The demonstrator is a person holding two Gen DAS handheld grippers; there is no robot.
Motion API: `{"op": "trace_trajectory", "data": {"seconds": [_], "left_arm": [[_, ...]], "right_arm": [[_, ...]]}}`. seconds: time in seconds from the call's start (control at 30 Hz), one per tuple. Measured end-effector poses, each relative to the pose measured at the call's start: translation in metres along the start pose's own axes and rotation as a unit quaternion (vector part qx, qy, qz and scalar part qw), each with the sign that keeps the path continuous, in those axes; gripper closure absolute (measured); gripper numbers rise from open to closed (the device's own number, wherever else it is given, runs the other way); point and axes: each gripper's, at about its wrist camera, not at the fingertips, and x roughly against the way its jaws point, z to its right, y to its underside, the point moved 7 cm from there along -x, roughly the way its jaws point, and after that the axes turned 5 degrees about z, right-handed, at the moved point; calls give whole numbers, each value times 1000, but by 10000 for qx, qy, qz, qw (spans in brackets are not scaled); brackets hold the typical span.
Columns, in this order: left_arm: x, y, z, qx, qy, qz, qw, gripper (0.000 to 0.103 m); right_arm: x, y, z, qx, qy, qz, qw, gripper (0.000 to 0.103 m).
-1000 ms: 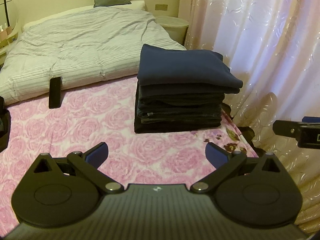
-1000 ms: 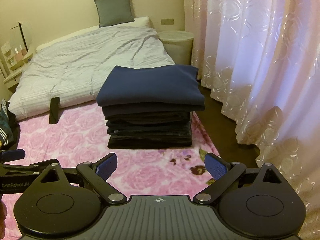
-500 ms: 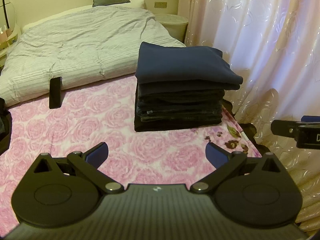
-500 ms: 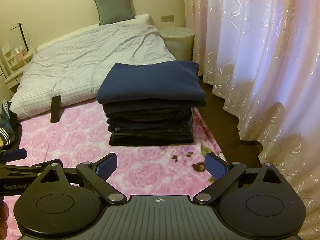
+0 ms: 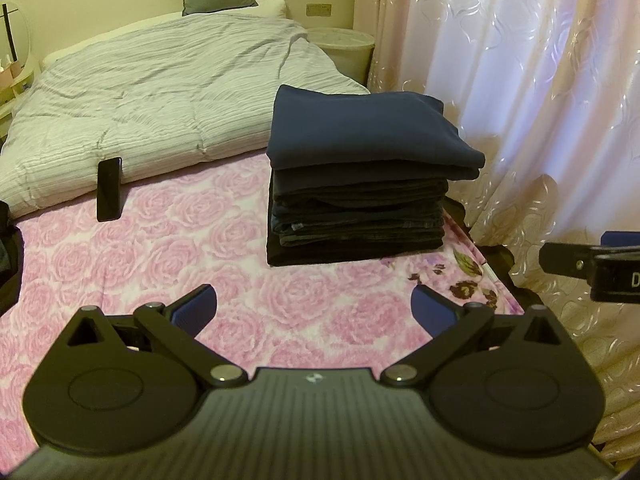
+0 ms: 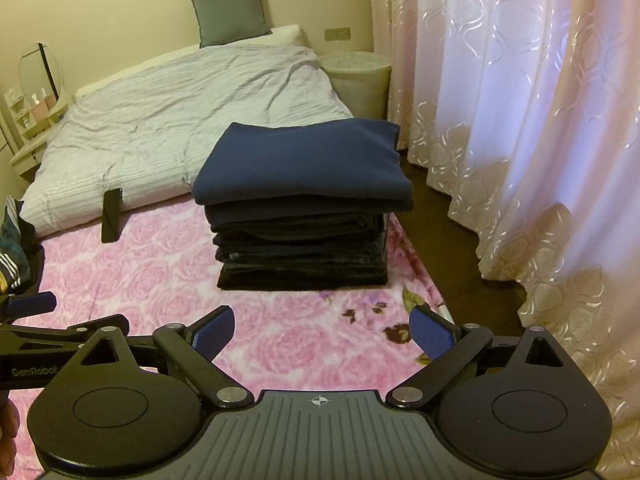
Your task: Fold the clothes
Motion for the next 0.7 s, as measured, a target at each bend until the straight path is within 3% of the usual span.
{"op": "trace_trajectory", "data": {"seconds": [0.7], "left_arm": [[-6, -8, 15, -122, -57, 10, 9999, 1]], "right_arm": [[-4, -5, 6, 49, -114, 4, 9999, 6]]}}
